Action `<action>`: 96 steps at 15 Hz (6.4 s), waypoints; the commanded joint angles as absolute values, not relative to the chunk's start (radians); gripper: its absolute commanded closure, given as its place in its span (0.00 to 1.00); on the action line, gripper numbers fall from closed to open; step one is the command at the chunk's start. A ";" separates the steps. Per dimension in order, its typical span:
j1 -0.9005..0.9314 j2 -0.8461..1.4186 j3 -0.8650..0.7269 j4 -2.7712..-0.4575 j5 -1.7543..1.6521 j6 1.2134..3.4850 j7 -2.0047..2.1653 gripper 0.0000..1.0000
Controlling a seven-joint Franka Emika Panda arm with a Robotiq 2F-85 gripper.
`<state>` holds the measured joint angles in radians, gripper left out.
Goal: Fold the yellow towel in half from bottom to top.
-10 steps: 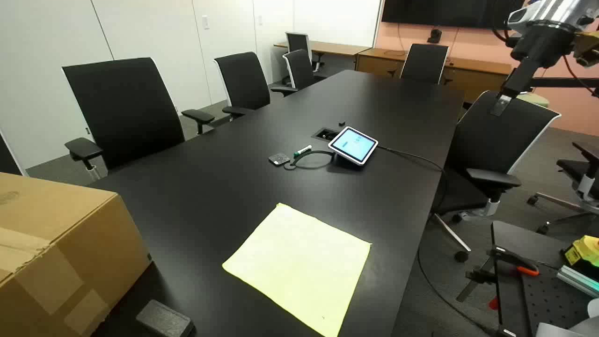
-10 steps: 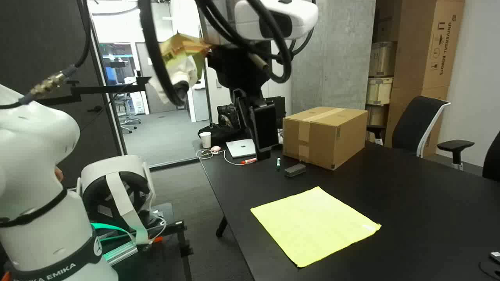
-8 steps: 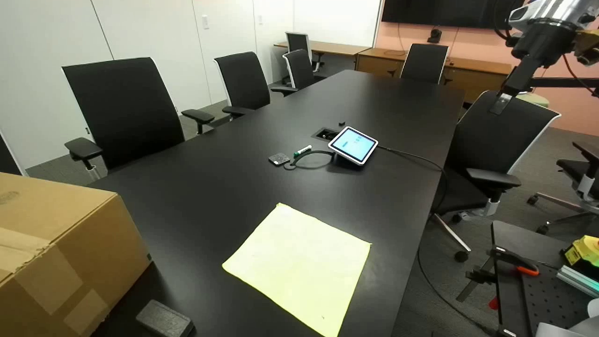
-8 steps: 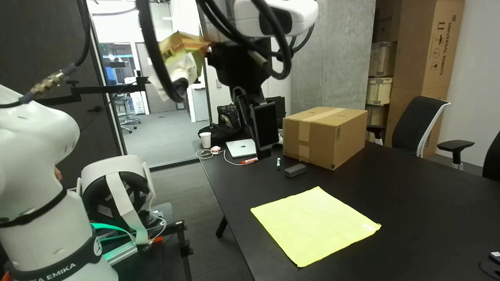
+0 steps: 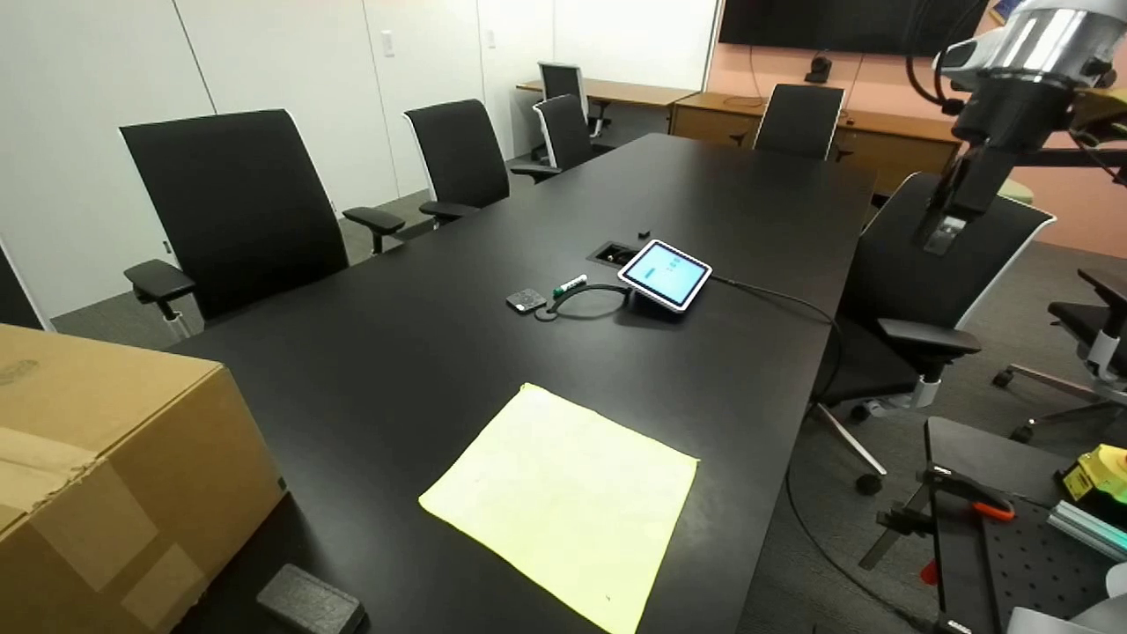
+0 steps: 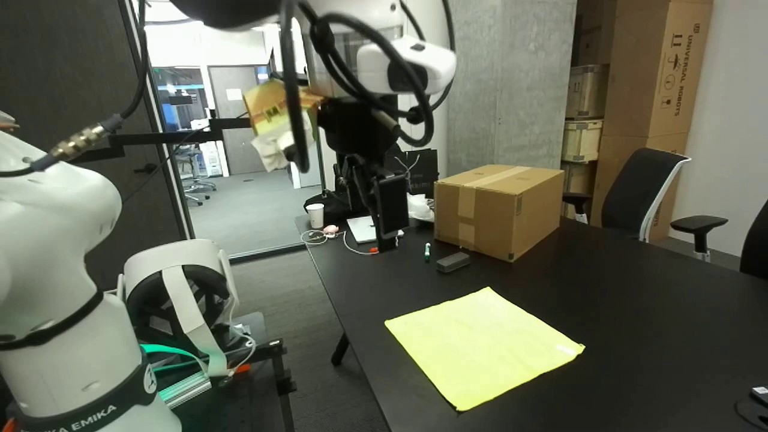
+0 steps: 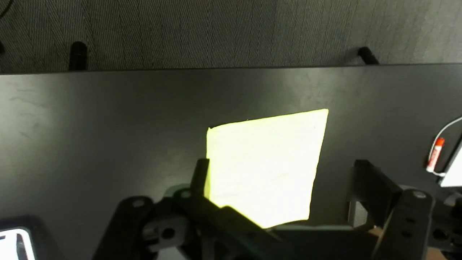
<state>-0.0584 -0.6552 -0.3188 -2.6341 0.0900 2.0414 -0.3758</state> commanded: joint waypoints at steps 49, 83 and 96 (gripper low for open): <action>-0.078 0.814 -0.003 -2.035 0.380 2.691 0.229 0.00; -0.052 0.673 -0.042 -2.119 0.284 2.583 0.225 0.90; -0.068 0.787 -0.024 -1.611 0.259 2.180 0.216 0.90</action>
